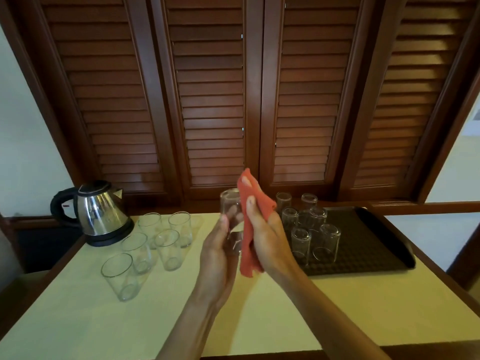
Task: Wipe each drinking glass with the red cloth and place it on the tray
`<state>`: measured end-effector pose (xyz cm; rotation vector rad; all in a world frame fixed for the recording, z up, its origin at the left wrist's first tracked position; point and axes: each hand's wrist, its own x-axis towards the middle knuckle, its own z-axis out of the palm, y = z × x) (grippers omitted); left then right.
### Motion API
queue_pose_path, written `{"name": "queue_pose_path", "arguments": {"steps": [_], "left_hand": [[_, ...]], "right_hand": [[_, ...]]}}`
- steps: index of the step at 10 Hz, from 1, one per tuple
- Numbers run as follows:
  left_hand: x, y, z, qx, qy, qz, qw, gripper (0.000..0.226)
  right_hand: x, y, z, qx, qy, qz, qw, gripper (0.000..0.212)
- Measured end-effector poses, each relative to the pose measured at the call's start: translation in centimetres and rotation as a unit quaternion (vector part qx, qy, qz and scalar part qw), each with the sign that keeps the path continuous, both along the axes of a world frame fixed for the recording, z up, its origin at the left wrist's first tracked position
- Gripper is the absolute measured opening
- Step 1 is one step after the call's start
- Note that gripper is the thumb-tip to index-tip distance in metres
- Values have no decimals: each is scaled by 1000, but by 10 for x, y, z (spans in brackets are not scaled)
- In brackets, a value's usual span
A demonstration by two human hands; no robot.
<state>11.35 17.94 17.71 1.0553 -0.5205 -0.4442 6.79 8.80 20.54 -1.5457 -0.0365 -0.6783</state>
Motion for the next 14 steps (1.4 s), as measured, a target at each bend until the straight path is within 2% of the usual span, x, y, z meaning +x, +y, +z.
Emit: {"name": "queue_pose_path", "arguments": {"steps": [1, 2, 3, 4, 5, 6, 7, 8, 9, 10, 11, 12, 13, 14], "left_hand": [[9, 1, 7, -20, 17, 21, 999, 50], [13, 6, 14, -32, 12, 36, 999, 53], [-1, 3, 7, 39, -63, 26, 997, 46], [-2, 2, 13, 58, -59, 19, 996, 41], [7, 0, 28, 15, -39, 82, 996, 45], [13, -4, 28, -3, -32, 156, 987, 30], [14, -6, 21, -6, -9, 178, 984, 29], [5, -13, 12, -43, 79, 148, 985, 60], [-3, -16, 7, -55, 133, 92, 985, 58], [3, -10, 17, -57, 172, 56, 982, 61], [15, -3, 25, -43, 173, 46, 983, 56], [20, -1, 24, -15, 152, 22, 988, 21], [22, -5, 16, -22, 99, 52, 993, 47], [35, -4, -1, -68, 50, 4, 996, 70]], "right_hand": [[-2, 10, -12, -107, -22, -6, 994, 57], [-14, 11, -18, -14, -31, 49, 998, 53], [-5, -5, 1, 37, 4, 27, 999, 43], [-5, 1, 3, -8, 6, 17, 1000, 59], [-22, 19, -20, 37, 8, 28, 999, 68], [-31, 19, -34, 275, 58, 17, 960, 64], [-30, 11, -38, 404, 60, 15, 913, 58], [-25, 16, -27, 351, 12, -44, 935, 56], [-22, 30, -35, 168, -39, -98, 980, 48], [-28, 30, -56, -10, -83, -40, 996, 55], [-14, -28, -75, -413, -97, -110, 899, 60], [-7, -65, -69, -602, -28, -120, 789, 73], [-20, -21, -55, -220, 56, -41, 973, 38], [-28, -17, -40, 313, 96, 168, 930, 47]]}}
